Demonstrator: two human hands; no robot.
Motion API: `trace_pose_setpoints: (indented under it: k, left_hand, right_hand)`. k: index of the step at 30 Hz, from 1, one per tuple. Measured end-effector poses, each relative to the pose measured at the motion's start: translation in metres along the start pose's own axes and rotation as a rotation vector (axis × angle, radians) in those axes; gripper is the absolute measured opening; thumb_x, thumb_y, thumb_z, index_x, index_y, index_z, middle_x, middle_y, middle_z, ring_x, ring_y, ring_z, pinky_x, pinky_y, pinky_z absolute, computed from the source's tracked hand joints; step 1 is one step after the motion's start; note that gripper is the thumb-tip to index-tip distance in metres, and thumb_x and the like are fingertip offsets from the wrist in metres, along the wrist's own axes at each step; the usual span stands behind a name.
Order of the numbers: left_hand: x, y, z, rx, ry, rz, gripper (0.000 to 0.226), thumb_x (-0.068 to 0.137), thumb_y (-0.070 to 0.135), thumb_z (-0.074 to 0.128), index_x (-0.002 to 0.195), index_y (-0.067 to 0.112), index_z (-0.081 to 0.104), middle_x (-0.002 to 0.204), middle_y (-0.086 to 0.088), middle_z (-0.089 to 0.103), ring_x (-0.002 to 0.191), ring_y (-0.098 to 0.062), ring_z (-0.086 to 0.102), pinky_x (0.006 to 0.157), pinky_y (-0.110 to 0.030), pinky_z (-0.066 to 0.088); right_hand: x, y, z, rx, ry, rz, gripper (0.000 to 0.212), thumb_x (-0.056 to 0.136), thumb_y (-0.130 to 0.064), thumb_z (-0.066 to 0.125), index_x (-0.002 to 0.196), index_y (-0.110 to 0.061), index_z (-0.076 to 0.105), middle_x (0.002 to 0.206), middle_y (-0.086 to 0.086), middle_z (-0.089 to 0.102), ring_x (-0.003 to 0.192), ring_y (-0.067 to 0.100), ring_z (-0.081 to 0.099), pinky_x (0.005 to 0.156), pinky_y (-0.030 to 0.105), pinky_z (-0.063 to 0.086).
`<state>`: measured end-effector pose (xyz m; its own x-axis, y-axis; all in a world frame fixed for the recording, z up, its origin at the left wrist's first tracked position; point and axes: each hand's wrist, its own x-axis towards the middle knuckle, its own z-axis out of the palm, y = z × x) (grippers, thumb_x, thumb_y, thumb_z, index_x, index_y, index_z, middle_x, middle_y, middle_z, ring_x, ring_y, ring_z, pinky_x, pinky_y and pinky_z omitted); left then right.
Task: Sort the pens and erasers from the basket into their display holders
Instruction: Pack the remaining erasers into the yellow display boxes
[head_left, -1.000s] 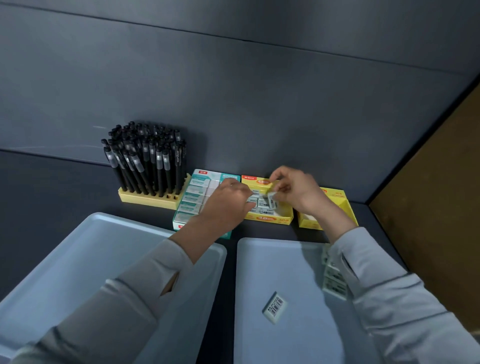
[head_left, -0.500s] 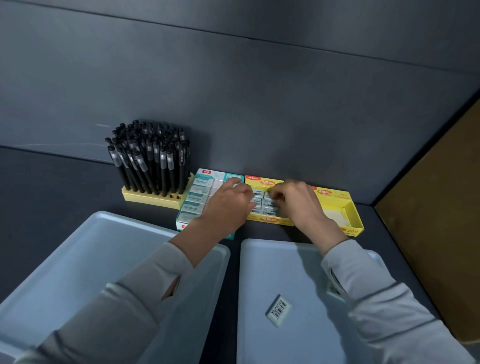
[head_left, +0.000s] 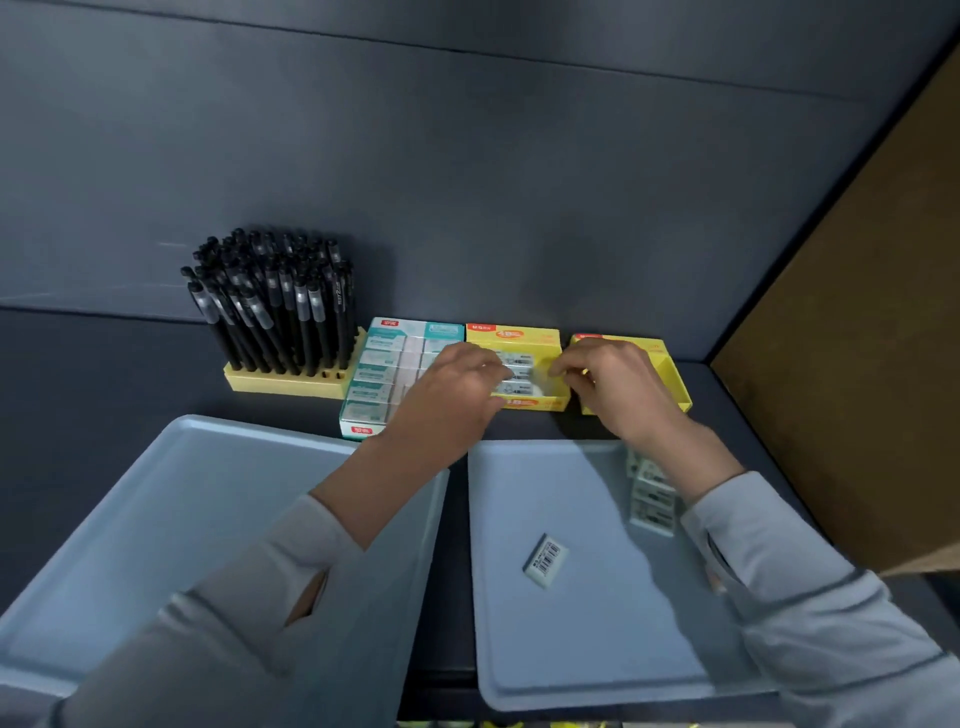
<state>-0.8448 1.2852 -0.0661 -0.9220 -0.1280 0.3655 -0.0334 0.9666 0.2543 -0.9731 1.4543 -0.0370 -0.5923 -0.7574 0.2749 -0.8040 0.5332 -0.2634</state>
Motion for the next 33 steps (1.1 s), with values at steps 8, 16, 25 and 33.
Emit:
trace_pose_setpoints:
  k: [8, 16, 25, 33]
  left_hand:
    - [-0.054, 0.074, -0.02, -0.204, -0.355, 0.027, 0.043, 0.088, 0.033, 0.067, 0.13, 0.026, 0.057, 0.131, 0.006, 0.053, 0.124, -0.013, 0.047, 0.104, -0.03, 0.035]
    - [-0.08, 0.115, 0.005, -0.125, -0.326, -0.173, 0.024, 0.089, 0.023, 0.066, 0.113, 0.02, 0.065, 0.113, 0.001, 0.057, 0.103, -0.015, 0.057, 0.076, -0.015, 0.032]
    - [-0.065, 0.16, 0.037, -0.178, 0.037, -0.389, 0.037, 0.089, 0.014, 0.062, 0.125, 0.016, 0.06, 0.121, -0.008, 0.059, 0.105, -0.026, 0.061, 0.086, -0.033, 0.044]
    - [-0.065, 0.175, 0.07, -0.029, -0.023, -0.373, 0.103, 0.07, 0.077, 0.044, 0.145, 0.007, 0.036, 0.136, -0.014, 0.046, 0.114, -0.034, 0.046, 0.097, -0.045, 0.041]
  right_hand:
    - [-0.088, 0.015, -0.029, 0.095, -0.012, 0.08, 0.022, 0.087, -0.007, 0.068, 0.101, -0.02, 0.076, 0.105, -0.003, 0.073, 0.095, 0.02, 0.066, 0.085, 0.033, 0.051]
    - [-0.113, 0.066, -0.036, -0.023, -0.149, 0.072, 0.026, 0.091, -0.004, 0.056, 0.102, -0.02, 0.073, 0.1, 0.005, 0.069, 0.097, 0.026, 0.059, 0.077, 0.037, 0.048]
    - [-0.091, 0.061, -0.029, -0.018, -0.318, 0.018, 0.021, 0.094, -0.028, 0.062, 0.113, -0.024, 0.071, 0.114, 0.006, 0.067, 0.109, 0.027, 0.058, 0.088, 0.035, 0.048]
    - [-0.09, 0.032, -0.029, 0.041, -0.36, -0.092, 0.017, 0.09, -0.031, 0.068, 0.102, -0.018, 0.072, 0.091, -0.003, 0.064, 0.09, 0.019, 0.055, 0.07, 0.027, 0.037]
